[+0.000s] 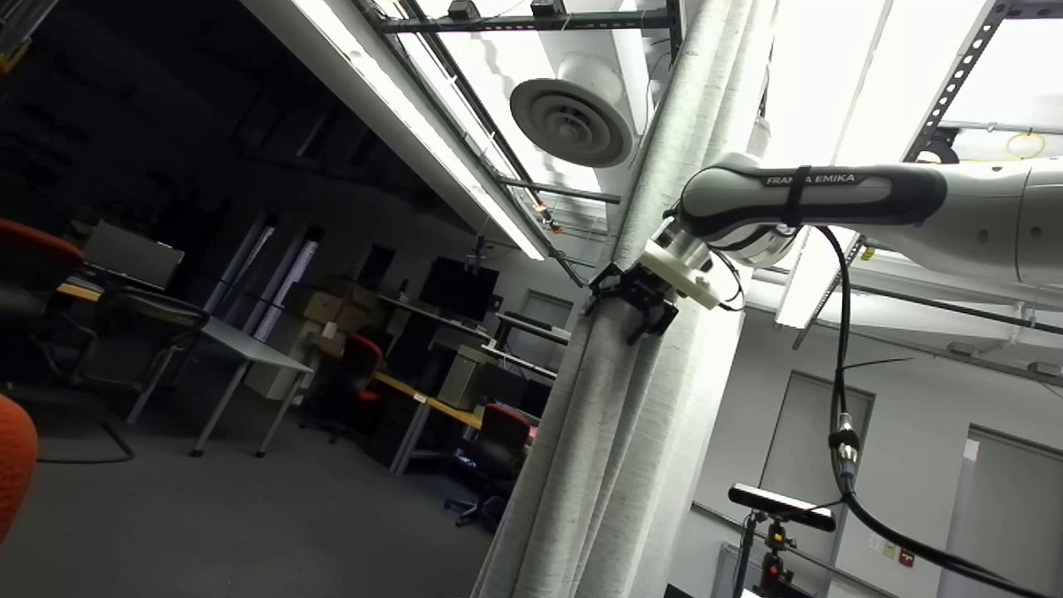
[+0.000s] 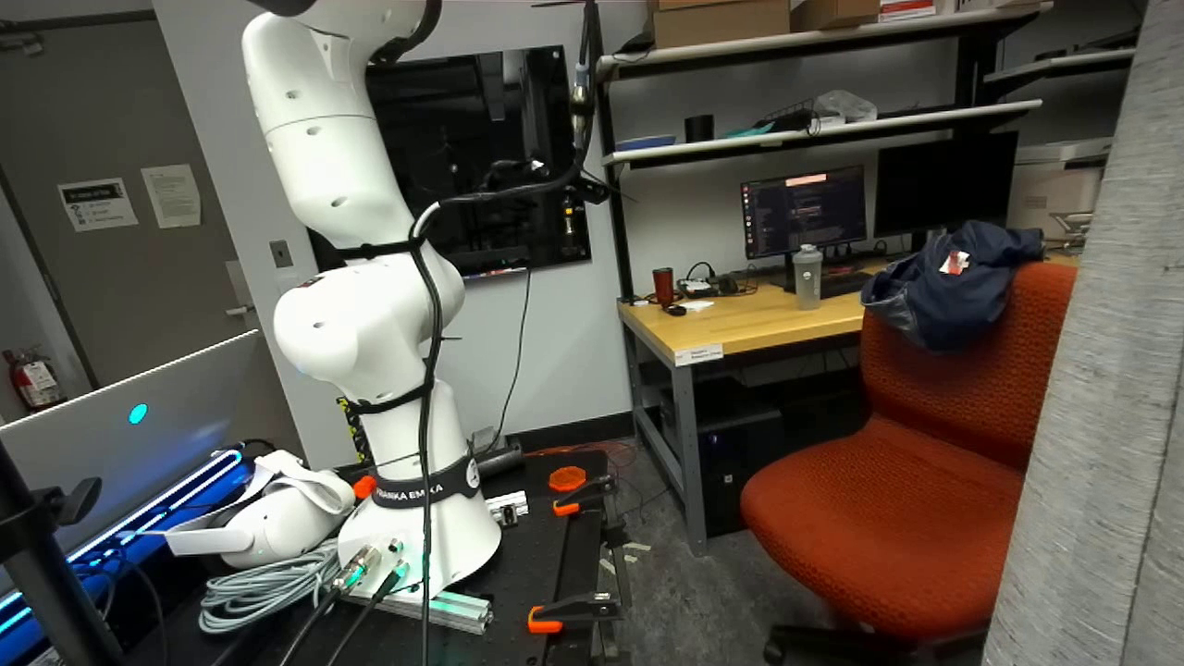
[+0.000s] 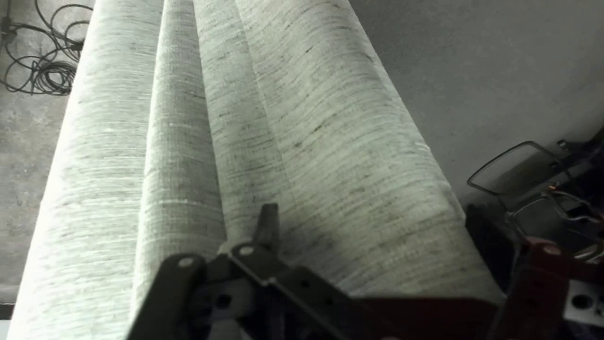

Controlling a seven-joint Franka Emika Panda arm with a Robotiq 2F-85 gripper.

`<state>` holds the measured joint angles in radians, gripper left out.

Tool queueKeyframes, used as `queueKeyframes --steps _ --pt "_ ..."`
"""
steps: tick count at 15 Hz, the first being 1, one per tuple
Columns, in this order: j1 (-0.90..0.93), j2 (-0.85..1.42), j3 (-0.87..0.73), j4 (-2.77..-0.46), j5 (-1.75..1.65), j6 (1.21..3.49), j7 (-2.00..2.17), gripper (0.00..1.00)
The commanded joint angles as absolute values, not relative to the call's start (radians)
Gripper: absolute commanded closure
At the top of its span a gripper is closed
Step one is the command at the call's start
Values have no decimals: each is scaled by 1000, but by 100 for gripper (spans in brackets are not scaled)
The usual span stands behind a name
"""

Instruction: Slide the curtain to the left

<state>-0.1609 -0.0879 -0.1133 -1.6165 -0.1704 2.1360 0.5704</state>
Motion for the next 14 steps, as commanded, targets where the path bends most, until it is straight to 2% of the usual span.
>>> queueKeyframes --steps 1,5,14 --pt "-170 -87 -120 -1628 -212 2096 570 0" --pt "-180 -82 -127 -1638 -261 2101 594 0" --pt "-183 -99 -112 -1707 -318 2579 748 0"
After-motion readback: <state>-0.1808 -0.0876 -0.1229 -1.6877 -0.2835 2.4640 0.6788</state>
